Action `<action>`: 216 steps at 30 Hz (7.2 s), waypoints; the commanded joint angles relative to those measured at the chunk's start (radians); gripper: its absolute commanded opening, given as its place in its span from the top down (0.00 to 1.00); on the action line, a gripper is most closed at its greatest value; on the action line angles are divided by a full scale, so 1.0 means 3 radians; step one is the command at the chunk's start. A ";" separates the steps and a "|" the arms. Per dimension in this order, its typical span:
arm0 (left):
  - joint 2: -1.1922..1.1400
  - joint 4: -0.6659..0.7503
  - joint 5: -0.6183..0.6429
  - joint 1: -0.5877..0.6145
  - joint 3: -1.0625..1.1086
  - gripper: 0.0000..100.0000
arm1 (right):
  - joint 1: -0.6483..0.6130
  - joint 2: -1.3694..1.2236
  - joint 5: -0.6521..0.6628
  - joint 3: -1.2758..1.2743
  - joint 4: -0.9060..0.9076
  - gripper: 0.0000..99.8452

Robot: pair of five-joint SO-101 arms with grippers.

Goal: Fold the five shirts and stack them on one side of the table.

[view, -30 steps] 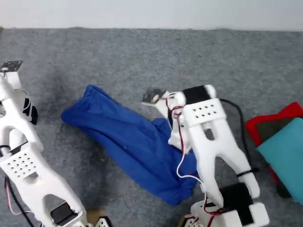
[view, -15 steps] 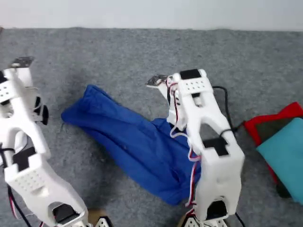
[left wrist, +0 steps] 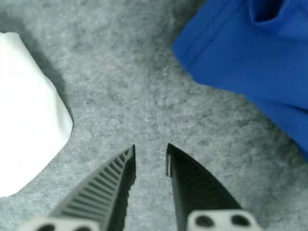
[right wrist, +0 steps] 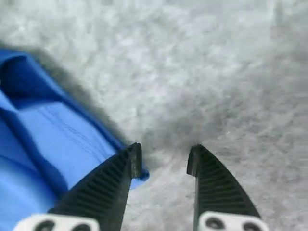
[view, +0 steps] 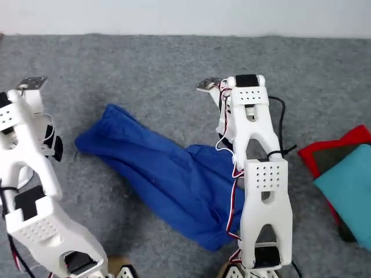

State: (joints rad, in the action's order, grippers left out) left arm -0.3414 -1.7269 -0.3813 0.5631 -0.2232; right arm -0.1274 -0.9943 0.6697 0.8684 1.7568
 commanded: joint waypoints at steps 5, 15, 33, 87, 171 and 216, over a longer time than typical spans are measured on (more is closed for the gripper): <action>0.0210 -0.0097 0.0046 -0.0005 0.0008 0.90 | -0.0125 0.0739 0.0051 -0.0757 0.0141 0.81; 0.0199 -0.0097 0.0046 0.0000 0.0008 0.90 | -0.0197 0.0872 0.0056 -0.1238 0.0100 0.81; 0.0215 -0.0097 0.0046 0.0005 0.0008 0.90 | -0.0529 0.0601 0.0056 -0.1248 -0.0018 0.81; 0.0225 -0.0102 0.0046 -0.0036 0.0008 0.90 | -0.0105 0.0284 0.0368 -0.0650 0.0125 0.81; 0.0225 -0.0102 0.0046 -0.0051 0.0028 0.90 | -0.1869 0.3363 -0.0399 -0.4163 0.0074 0.80; -0.0297 0.0128 -0.0041 -0.0823 -0.0985 0.76 | -0.1245 0.3322 -0.0839 -0.3652 -0.0662 0.77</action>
State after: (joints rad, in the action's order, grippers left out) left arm -0.3844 -1.6701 -0.3859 0.3314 -0.4488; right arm -0.5738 -0.0015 0.4273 -0.2992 1.5221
